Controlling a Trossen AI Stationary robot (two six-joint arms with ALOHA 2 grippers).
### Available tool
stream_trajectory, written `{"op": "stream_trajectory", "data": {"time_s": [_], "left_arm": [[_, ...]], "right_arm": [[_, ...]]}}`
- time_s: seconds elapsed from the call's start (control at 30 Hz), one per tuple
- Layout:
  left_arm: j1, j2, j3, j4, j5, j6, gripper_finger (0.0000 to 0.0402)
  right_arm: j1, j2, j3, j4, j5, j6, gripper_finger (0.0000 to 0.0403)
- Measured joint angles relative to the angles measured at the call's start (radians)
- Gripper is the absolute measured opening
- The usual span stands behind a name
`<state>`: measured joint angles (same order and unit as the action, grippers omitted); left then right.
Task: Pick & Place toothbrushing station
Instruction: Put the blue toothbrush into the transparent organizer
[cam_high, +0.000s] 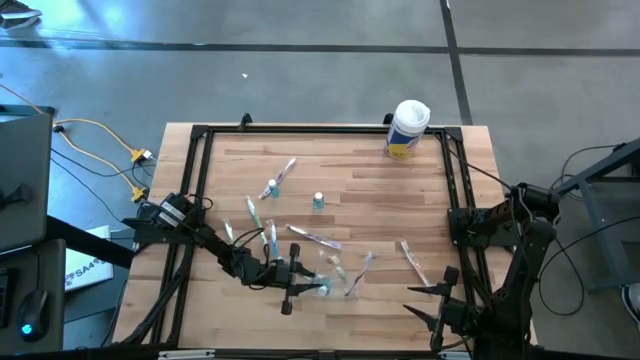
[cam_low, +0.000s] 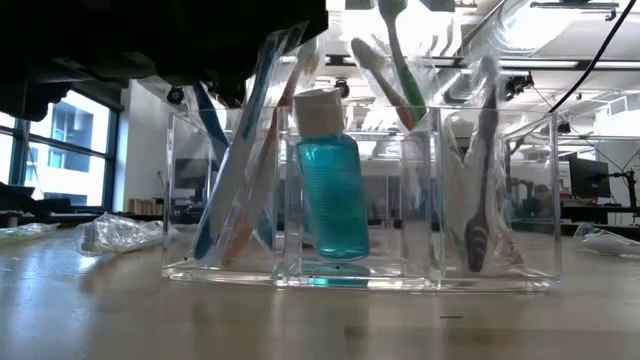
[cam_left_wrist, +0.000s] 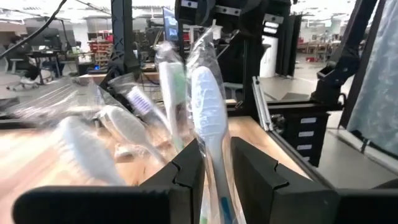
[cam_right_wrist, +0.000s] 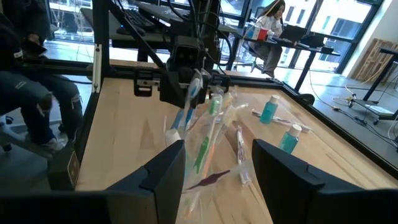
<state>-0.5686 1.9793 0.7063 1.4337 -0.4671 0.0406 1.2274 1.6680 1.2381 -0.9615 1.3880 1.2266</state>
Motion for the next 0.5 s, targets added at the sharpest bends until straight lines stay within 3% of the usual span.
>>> {"op": "stream_trajectory", "data": {"time_s": [0.27, 0.5], "left_arm": [[-0.001, 0.0, 0.025, -0.004, 0.001, 0.004, 0.0077], [-0.001, 0.0, 0.081, -0.126, 0.003, -0.003, 0.0083]], "right_arm": [[0.0, 0.0, 0.0, 0.0, 0.0, 0.0, 0.018], [0.0, 0.0, 0.0, 0.0, -0.002, 0.0, 0.018]]}}
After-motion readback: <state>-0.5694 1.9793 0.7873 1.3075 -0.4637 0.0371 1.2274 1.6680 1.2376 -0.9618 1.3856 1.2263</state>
